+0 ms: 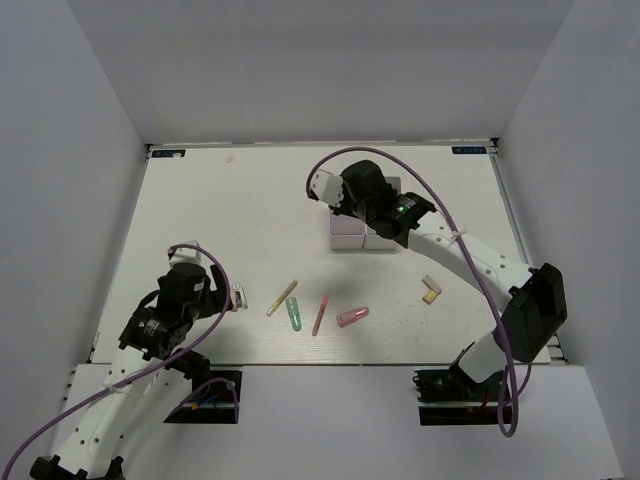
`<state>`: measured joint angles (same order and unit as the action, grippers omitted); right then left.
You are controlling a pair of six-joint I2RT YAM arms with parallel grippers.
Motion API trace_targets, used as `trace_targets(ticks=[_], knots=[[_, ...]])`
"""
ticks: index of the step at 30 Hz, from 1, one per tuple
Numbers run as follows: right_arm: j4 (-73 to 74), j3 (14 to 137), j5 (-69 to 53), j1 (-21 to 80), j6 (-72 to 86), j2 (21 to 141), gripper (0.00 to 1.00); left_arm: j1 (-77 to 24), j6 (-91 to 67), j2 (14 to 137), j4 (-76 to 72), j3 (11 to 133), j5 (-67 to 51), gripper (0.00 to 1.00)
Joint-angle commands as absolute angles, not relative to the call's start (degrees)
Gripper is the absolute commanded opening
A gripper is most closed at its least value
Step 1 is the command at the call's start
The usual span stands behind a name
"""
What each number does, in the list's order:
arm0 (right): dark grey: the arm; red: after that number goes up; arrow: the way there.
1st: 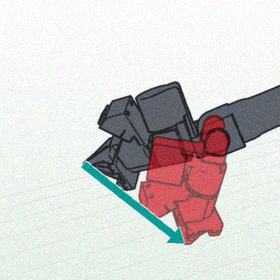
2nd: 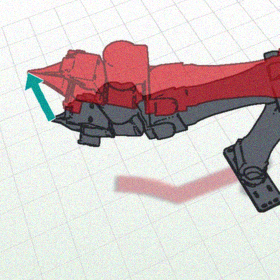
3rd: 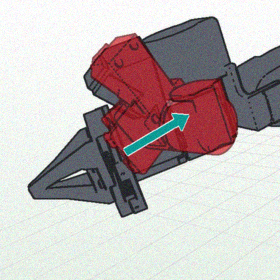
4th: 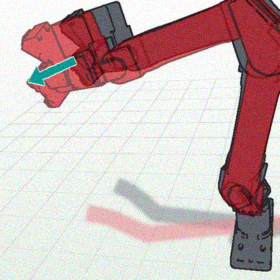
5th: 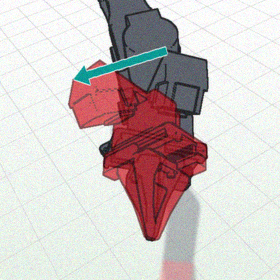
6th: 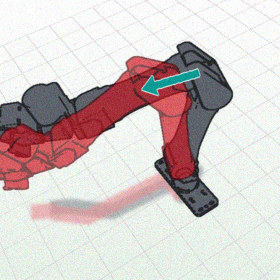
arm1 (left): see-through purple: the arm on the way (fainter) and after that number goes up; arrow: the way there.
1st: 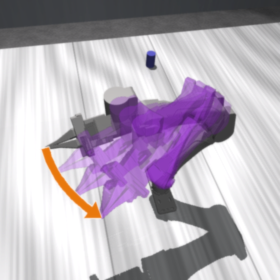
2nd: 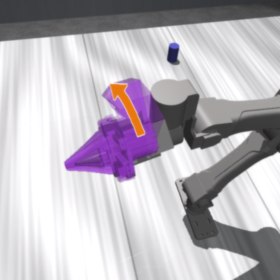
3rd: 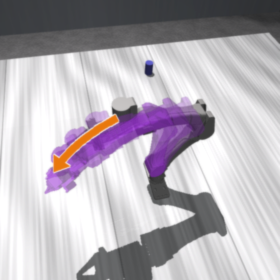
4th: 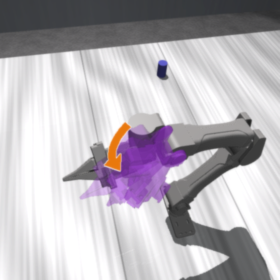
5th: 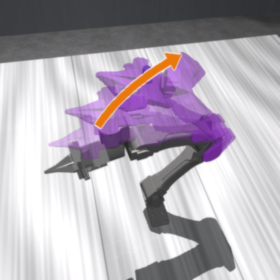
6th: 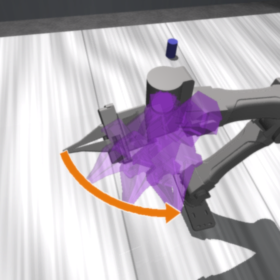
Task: Sort the stationery into containers
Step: Place the pen in the storage box.
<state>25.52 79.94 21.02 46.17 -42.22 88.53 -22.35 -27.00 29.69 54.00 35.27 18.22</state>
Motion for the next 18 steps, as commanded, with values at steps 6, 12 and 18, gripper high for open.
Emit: trace_targets(ticks=[6,12,18], knots=[[30.58,89.81,28.92,39.56,-63.09,90.96,0.00,-22.23,-27.16,29.88,53.00,35.16,16.70,0.96],[47.35,105.69,24.37,35.77,-70.04,99.21,0.00,-22.24,-27.25,30.32,52.47,34.98,15.82,0.96],[57.80,117.12,23.65,33.49,-78.74,108.19,0.00,-22.15,-26.90,30.50,52.21,34.63,15.38,0.96]])
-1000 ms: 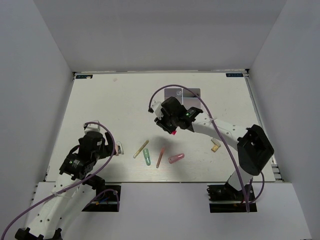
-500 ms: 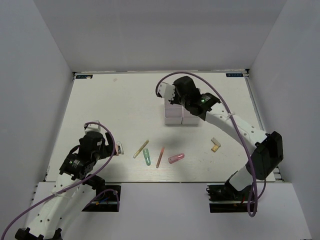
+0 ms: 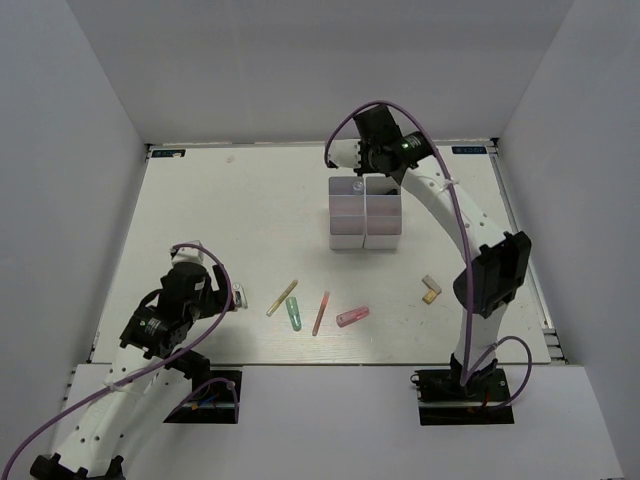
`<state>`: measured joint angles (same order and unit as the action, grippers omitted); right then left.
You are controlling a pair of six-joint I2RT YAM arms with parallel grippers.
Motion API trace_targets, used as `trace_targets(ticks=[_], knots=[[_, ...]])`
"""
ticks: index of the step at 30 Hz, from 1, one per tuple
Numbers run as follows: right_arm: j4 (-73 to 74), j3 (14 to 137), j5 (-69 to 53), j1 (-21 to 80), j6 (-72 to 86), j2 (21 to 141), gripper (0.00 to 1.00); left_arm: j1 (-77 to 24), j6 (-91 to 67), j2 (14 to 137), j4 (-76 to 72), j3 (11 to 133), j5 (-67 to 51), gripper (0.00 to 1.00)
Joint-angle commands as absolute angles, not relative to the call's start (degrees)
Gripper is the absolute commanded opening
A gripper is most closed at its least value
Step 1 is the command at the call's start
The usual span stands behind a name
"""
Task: Sort the stationery into containers
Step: Place the pen in the storage box.
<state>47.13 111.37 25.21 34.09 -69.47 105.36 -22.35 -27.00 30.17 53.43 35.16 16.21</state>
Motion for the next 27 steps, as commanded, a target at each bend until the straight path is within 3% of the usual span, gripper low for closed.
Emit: trace_targets(ticks=[1,27], knots=[[58.79,117.94,23.47,33.05,-79.71,109.15,0.00,-22.24,-26.89,30.41,52.12,34.54,15.29,0.96],[64.51,119.97,18.72,27.69,-91.23,119.62,0.00,-21.62,-26.19,30.50,51.15,33.13,13.19,0.96]])
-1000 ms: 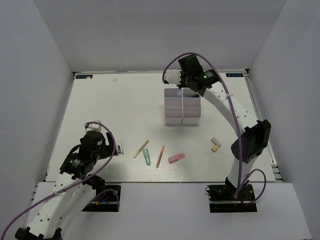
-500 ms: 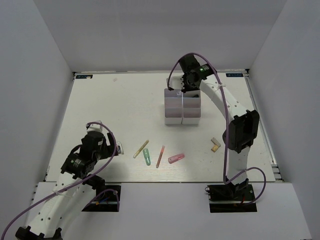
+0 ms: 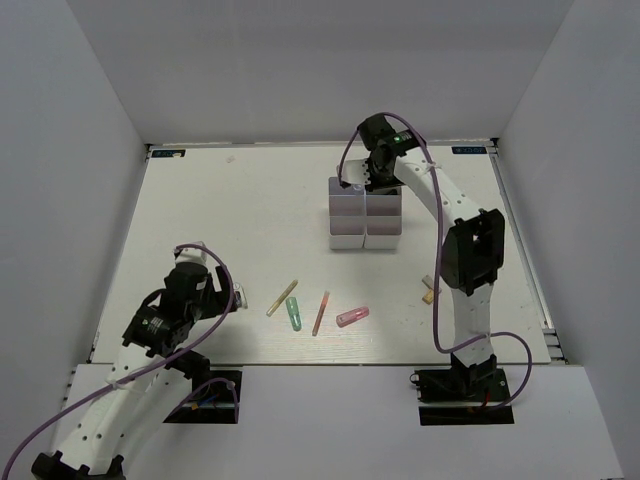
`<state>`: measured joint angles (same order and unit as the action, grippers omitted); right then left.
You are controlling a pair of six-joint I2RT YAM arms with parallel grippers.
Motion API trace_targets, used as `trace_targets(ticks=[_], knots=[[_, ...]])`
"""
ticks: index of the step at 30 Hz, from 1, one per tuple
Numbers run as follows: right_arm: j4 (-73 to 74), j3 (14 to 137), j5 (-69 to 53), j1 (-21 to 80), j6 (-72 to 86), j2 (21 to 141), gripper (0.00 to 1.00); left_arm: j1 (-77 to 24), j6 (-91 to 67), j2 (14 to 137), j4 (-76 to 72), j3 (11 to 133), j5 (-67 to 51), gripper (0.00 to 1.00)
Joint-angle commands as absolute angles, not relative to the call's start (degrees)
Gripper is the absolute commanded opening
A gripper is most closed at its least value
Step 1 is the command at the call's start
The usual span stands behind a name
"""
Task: Sort the stationery into containers
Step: Place the pen in the storage box.
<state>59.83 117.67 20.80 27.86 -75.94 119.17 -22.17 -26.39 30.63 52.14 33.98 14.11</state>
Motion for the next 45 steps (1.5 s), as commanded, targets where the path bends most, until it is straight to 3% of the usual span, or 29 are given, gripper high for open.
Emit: trace_targets(ticks=[1,25,26,27,30,45], knots=[[64.60,120.06,18.63,27.60,-91.40,119.53,0.00,-21.36,-26.10,30.59,51.24,33.05,13.18,0.96],[61.61,119.62,13.80,28.21,-89.39,122.87,0.00,-18.63,-26.10,30.41,50.36,32.17,9.67,0.96],[61.79,119.36,13.80,28.21,-89.30,122.78,0.02,-18.55,-26.02,30.41,50.19,32.17,9.32,0.96],[61.79,119.18,13.62,28.21,-89.12,122.70,0.13,-18.46,-26.02,30.41,50.19,32.08,9.40,0.96],[61.87,119.09,12.84,28.13,-88.68,122.52,0.27,-18.11,-26.02,30.50,50.01,32.08,8.97,0.96],[61.52,118.12,11.95,28.04,-87.98,120.50,0.49,-17.84,-26.19,30.85,50.18,31.91,8.61,0.96]])
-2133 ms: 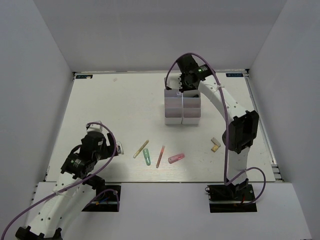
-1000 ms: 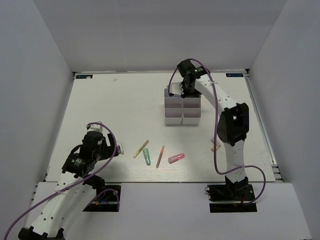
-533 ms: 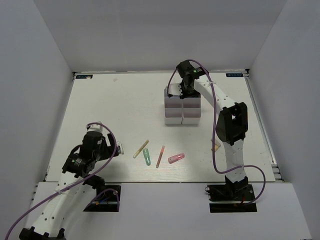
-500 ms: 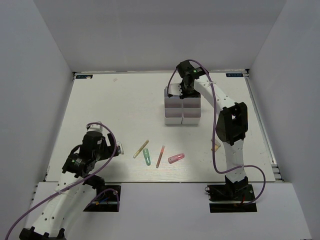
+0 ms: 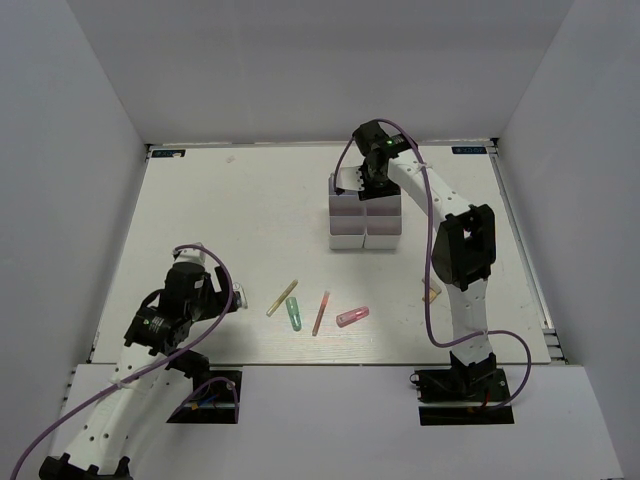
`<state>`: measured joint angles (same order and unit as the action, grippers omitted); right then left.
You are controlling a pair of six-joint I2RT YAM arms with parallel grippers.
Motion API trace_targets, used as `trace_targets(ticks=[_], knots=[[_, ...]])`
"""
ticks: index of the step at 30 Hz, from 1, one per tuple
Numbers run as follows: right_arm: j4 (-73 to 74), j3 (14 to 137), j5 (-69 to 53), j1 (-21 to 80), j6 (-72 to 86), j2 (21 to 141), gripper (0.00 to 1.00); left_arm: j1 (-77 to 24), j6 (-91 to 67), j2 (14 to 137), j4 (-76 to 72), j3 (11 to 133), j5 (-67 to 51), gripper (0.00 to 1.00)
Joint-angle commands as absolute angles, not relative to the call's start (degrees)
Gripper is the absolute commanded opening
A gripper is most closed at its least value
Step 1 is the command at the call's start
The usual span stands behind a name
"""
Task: Sort the stationery into containers
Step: Place the pen in the storage box, then pick up the stapler from the center of the board.
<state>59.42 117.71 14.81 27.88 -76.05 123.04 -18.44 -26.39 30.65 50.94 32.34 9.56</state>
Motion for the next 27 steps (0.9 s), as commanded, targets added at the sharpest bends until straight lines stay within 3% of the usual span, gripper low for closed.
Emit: trace_targets(ticks=[1,5,6,8,9,11,13,14,15,16,17,19,21,23,27], knots=[[61.52,118.04,12.04,28.12,-88.07,120.50,0.49,-17.75,-26.19,30.85,50.01,31.90,8.53,0.96],[60.91,118.21,11.61,27.95,-87.19,119.71,0.47,-17.75,-26.28,31.02,50.10,31.90,8.17,0.93],[60.82,118.65,11.25,28.04,-86.40,118.49,0.45,-17.84,-26.37,31.03,49.75,31.82,7.22,0.84],[60.65,119.79,10.03,28.21,-83.25,117.52,0.14,-17.58,-26.28,31.81,48.96,31.55,6.51,0.67],[60.38,120.49,7.84,28.21,-80.36,116.81,0.00,-17.67,-26.45,31.99,48.43,31.55,5.98,0.44],[58.46,119.89,5.02,28.13,-72.63,112.42,0.00,-17.75,-27.07,35.40,48.34,32.78,4.66,0.21],[57.75,118.22,-3.03,27.69,-57.88,107.17,0.00,-17.67,-28.29,39.27,49.56,34.27,4.57,0.10],[56.61,117.43,-4.73,27.69,-52.87,104.18,0.14,-17.75,-29.34,40.68,50.18,35.50,4.92,0.11],[56.25,114.99,-7.88,27.69,-43.60,102.76,0.43,-17.75,-30.05,44.87,51.23,36.20,5.18,0.17],[56.77,111.92,-12.96,27.51,-36.89,99.79,0.76,-17.75,-32.23,46.22,52.37,37.43,5.88,0.43],[57.04,110.06,-15.79,27.60,-34.74,96.71,0.91,-17.67,-33.56,49.28,52.82,38.31,6.15,0.55],[54.86,99.08,-26.40,27.60,-25.61,89.18,0.91,-17.75,-34.97,50.62,52.47,39.11,5.98,0.78],[45.05,85.88,-30.47,27.60,-17.44,85.10,0.91,-17.75,-36.12,51.85,50.81,39.29,5.62,0.86],[36.01,80.36,-30.41,27.77,-13.89,77.99,0.88,-17.84,-36.30,53.16,49.31,39.81,5.54,0.87],[32.43,70.42,-31.72,27.69,-12.22,71.82,0.75,-17.84,-36.65,59.66,48.52,42.53,4.49,0.87]])
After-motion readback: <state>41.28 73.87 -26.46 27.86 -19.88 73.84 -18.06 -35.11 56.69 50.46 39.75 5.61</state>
